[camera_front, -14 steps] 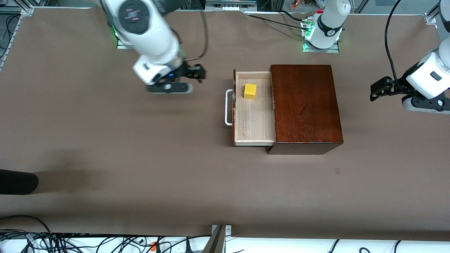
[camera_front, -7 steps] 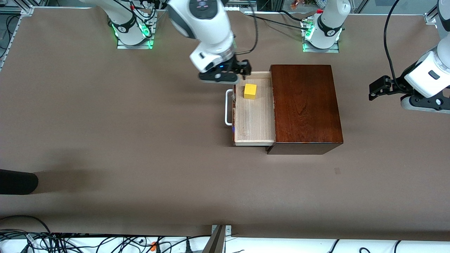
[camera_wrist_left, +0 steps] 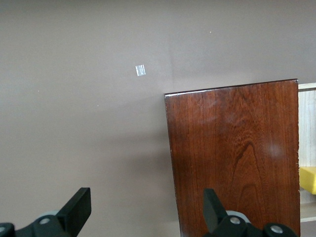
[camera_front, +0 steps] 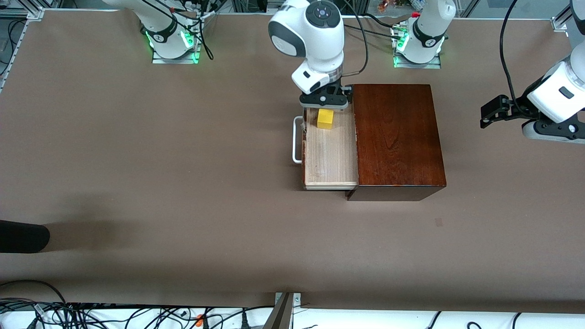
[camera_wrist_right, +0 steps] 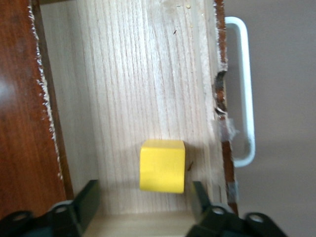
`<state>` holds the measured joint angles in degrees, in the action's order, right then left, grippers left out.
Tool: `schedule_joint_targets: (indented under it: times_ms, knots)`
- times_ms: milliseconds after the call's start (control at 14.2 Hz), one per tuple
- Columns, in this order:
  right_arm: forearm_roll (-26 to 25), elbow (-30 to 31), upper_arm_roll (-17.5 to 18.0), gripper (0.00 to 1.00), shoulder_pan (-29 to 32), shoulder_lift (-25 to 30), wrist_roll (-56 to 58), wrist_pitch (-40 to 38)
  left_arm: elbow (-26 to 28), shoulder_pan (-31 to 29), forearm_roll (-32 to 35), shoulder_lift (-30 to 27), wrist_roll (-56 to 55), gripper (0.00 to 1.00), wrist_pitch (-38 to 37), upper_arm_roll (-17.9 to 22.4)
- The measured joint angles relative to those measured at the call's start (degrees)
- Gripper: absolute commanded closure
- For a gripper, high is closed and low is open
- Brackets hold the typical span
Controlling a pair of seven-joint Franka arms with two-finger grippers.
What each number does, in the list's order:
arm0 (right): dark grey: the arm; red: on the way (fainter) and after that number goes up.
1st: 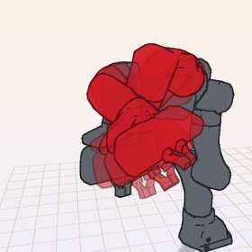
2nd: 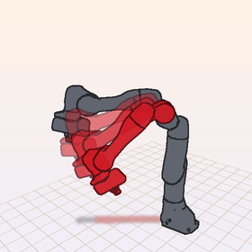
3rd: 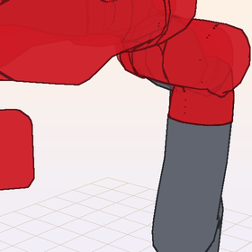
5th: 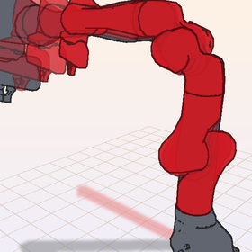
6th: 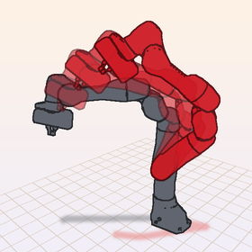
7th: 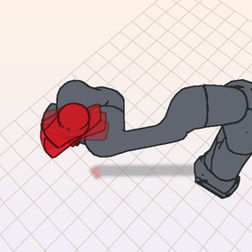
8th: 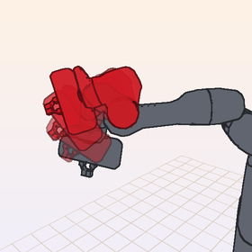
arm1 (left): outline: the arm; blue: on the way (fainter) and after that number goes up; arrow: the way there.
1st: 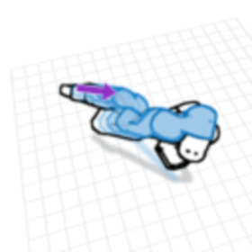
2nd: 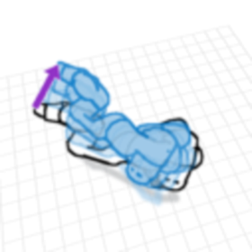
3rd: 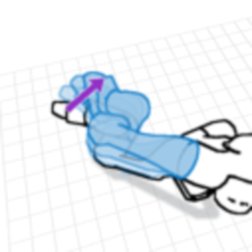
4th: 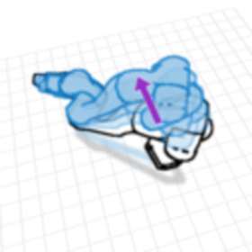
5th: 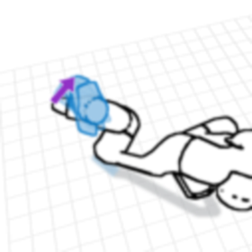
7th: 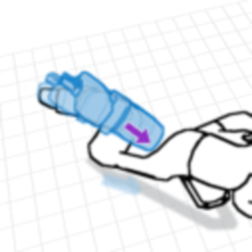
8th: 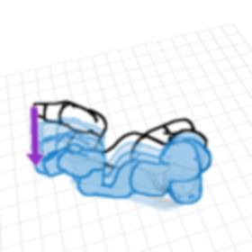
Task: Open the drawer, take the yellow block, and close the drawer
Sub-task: 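Reach the right gripper over the drawer to the yellow cube, then close the right gripper on the yellow cube and lift it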
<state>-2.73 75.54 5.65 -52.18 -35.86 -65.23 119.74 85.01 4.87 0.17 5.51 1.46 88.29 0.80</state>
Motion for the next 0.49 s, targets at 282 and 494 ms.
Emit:
schedule_joint_targets:
  times_ms: [282, 494]
  knots:
    - [-1.59, -0.22, -0.11, 0.20, -0.02, -1.33, 0.00, 0.42, 0.04, 0.01, 0.00, -0.08, 0.00, 0.00, -0.85, -0.16]
    - [-3.07, -0.22, -0.11, 0.20, -0.41, -2.35, -0.02, 0.42, 0.19, 0.01, 0.00, -0.08, 0.00, 0.00, -0.91, -0.18]
